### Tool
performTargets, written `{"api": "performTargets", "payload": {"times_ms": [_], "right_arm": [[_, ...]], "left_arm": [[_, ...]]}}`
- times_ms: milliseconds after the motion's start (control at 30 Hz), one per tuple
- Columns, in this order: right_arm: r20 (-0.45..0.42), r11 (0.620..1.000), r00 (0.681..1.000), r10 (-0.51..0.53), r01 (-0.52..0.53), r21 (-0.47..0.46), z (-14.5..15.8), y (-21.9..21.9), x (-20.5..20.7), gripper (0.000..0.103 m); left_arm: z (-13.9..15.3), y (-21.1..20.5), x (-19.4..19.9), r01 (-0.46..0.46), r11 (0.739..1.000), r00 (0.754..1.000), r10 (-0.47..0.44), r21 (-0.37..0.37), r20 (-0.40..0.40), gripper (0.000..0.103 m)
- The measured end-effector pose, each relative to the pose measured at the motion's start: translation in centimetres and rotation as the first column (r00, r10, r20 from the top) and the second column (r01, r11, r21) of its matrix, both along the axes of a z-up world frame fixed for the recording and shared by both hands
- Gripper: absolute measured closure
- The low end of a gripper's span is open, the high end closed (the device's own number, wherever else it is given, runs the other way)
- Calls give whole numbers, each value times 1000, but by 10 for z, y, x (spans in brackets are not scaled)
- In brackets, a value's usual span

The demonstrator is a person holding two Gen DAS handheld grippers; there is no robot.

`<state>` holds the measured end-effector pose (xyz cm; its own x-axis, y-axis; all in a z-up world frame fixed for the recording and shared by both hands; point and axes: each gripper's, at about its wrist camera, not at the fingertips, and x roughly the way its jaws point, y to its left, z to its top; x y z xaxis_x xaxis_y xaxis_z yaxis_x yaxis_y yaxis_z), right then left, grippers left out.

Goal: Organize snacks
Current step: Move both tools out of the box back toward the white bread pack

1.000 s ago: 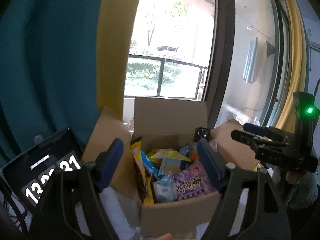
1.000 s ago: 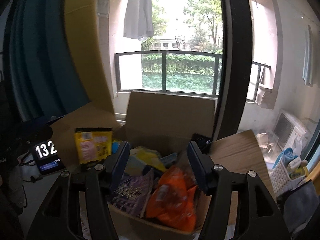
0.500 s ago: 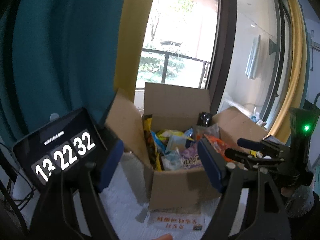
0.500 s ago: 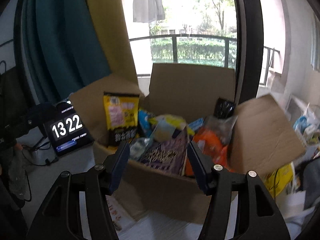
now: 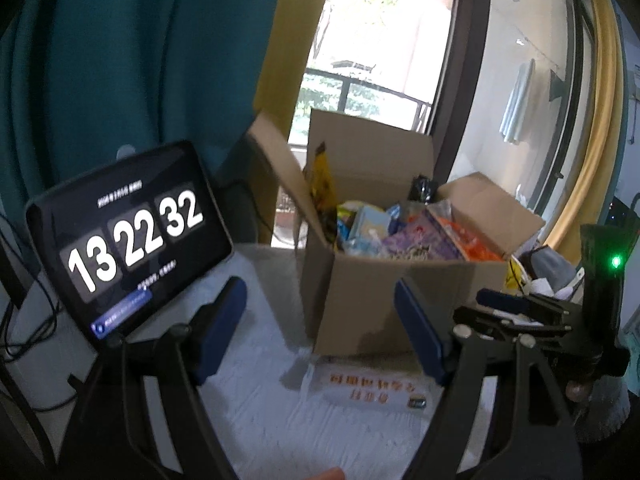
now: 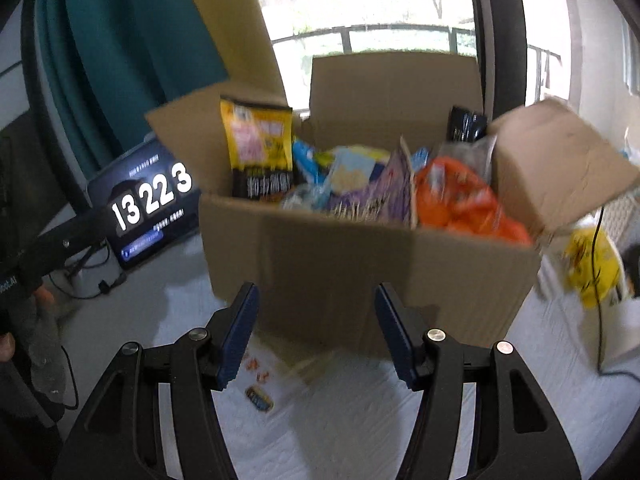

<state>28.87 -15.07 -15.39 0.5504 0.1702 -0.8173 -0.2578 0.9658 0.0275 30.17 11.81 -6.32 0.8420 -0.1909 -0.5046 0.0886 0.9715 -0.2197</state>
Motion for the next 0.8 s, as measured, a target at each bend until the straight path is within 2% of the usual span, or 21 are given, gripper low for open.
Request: {"api": "performTargets", "payload": {"times_ms": [433, 800], "right_arm": [[-140, 998, 989, -56, 58, 14, -59, 6, -14, 40], [-221, 990, 969, -108, 124, 61, -93, 6, -11, 36]], "left_arm": [[-49, 8, -14, -5, 1000, 996, 5, -4, -84, 25], [-71, 17, -11, -15, 1000, 992, 12, -26, -122, 25]]}}
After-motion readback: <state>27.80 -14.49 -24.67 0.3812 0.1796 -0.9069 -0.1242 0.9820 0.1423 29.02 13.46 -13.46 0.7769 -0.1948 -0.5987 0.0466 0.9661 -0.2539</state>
